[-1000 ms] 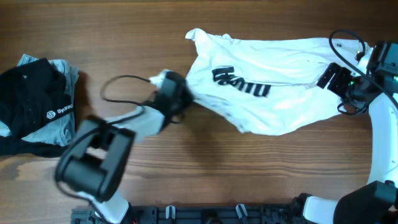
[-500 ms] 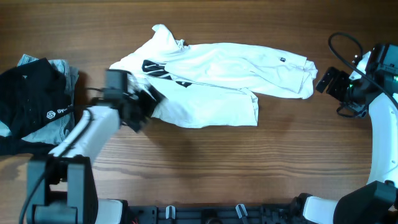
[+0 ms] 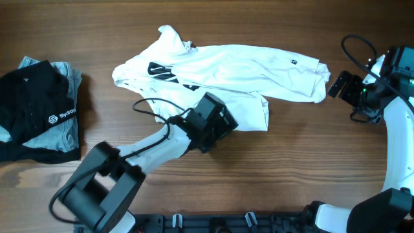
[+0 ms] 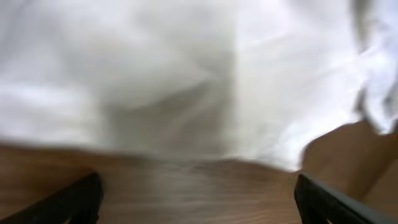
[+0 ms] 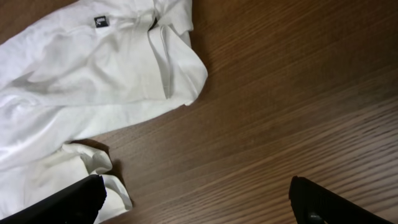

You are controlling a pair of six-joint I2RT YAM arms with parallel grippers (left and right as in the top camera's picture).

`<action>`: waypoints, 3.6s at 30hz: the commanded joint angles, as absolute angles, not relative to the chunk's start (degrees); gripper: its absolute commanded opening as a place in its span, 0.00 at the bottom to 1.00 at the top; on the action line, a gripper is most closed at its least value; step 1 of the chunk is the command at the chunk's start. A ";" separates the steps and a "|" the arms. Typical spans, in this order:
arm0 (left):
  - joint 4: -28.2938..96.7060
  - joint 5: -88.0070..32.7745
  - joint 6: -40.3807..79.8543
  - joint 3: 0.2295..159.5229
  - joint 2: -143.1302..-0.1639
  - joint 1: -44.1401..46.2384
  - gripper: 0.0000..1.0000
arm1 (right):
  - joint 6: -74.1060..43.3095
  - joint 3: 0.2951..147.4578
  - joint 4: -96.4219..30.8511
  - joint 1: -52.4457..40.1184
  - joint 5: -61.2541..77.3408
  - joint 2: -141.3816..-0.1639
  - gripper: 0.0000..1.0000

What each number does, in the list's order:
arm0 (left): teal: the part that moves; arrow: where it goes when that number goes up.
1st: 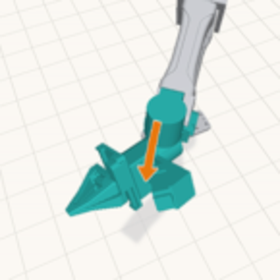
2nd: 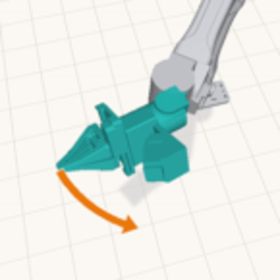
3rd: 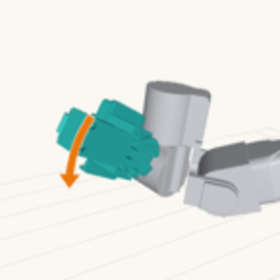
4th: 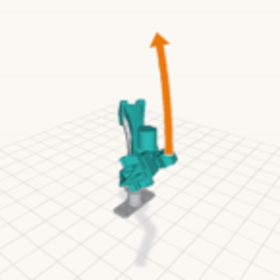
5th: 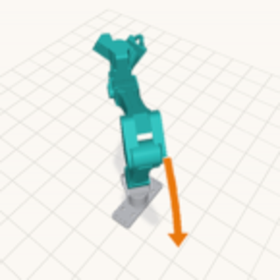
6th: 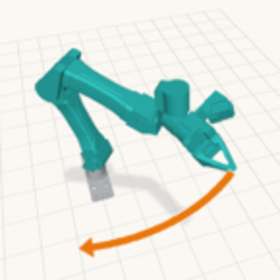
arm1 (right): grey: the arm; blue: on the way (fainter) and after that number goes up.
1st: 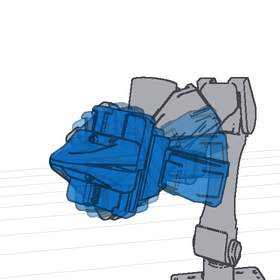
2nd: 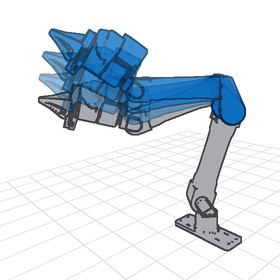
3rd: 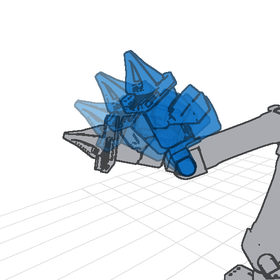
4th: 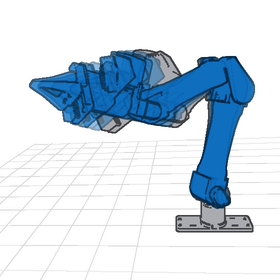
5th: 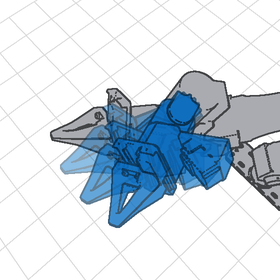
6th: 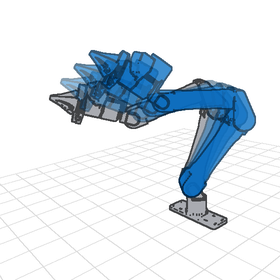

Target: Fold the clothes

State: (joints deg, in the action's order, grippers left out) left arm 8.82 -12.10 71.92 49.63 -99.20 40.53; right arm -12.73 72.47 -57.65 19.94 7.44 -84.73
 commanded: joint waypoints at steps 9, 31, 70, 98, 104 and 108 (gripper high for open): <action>2.31 -4.36 75.72 47.90 -108.22 37.56 0.36 | -11.97 71.99 -57.43 19.90 7.51 -84.01 1.00; 56.97 11.84 59.96 47.90 -78.89 7.99 0.04 | -4.67 71.59 -62.83 18.24 19.00 -88.12 0.96; 53.58 8.84 59.92 47.86 -78.65 9.96 0.04 | -13.30 73.49 -63.00 -12.75 9.34 -106.59 0.04; 52.95 8.86 59.94 47.86 -78.65 9.96 0.04 | -10.20 62.24 -50.19 0.71 16.12 -104.68 0.60; 52.88 8.91 59.94 47.86 -78.65 9.96 0.04 | -10.13 75.72 -74.08 2.92 9.21 -103.63 0.04; 52.95 9.50 59.94 47.86 -78.65 9.96 0.04 | 0.89 93.36 -82.43 6.87 8.54 -103.50 0.05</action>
State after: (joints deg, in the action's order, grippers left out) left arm 52.90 8.56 60.64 47.94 -78.54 9.76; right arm -6.96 82.67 -81.21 4.21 11.51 -104.38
